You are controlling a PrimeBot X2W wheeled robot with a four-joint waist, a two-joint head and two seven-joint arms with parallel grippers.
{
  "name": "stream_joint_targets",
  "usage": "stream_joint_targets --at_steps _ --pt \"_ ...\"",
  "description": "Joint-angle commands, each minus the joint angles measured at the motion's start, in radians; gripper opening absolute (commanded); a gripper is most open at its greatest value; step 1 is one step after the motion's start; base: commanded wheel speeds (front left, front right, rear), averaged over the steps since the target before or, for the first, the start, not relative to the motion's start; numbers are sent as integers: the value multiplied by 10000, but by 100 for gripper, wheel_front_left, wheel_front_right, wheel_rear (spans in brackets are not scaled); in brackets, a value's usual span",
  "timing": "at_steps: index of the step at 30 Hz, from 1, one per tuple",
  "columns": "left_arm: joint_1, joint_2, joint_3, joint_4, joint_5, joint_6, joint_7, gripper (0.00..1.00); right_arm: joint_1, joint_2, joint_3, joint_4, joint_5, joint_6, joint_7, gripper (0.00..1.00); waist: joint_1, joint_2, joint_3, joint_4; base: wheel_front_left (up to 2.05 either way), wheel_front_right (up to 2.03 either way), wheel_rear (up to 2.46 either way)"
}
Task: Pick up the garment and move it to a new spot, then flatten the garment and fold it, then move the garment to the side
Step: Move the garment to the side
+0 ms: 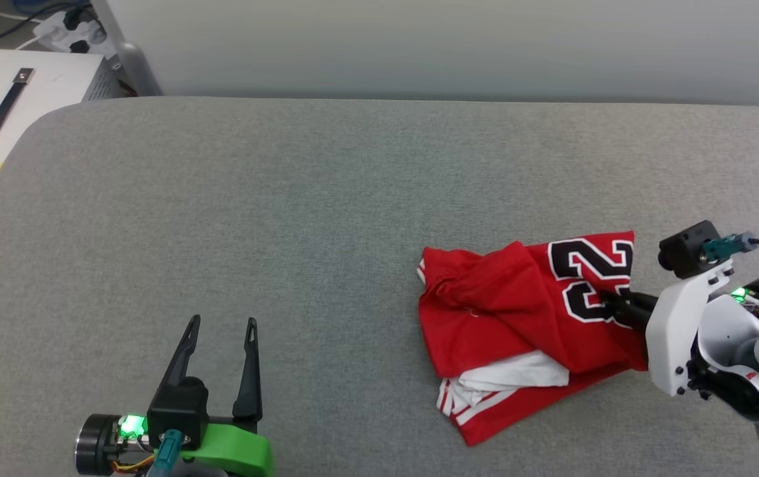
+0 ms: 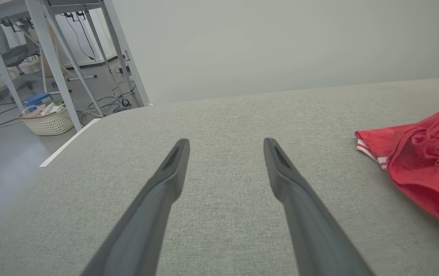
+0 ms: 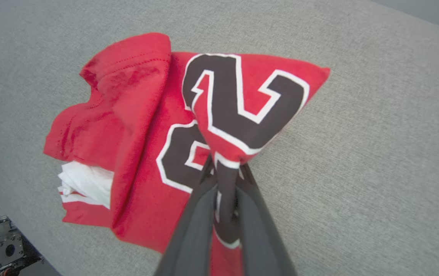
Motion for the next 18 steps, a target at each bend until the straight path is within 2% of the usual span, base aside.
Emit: stream_joint_targets --at_steps 1,7,12,18 --pt "78 -35 7 -34 -1 62 -59 100 -255 -192 -22 -160 -130 -7 -46 0 0 0 -187 -485 0 0 0" --pt "70 -67 19 -119 8 99 -59 100 -754 -865 -60 -631 -513 -7 -19 0 0 0 -154 -1259 0 0 0" --pt "-20 -72 53 -186 29 137 -59 100 -1022 -1080 -283 -763 -655 -7 0 0 0 0 41 -1817 0 0 0" --pt "-434 10 44 -337 107 104 -59 100 -1309 -1385 -755 -517 -810 -7 26 0 0 0 744 -2021 0 0 0"
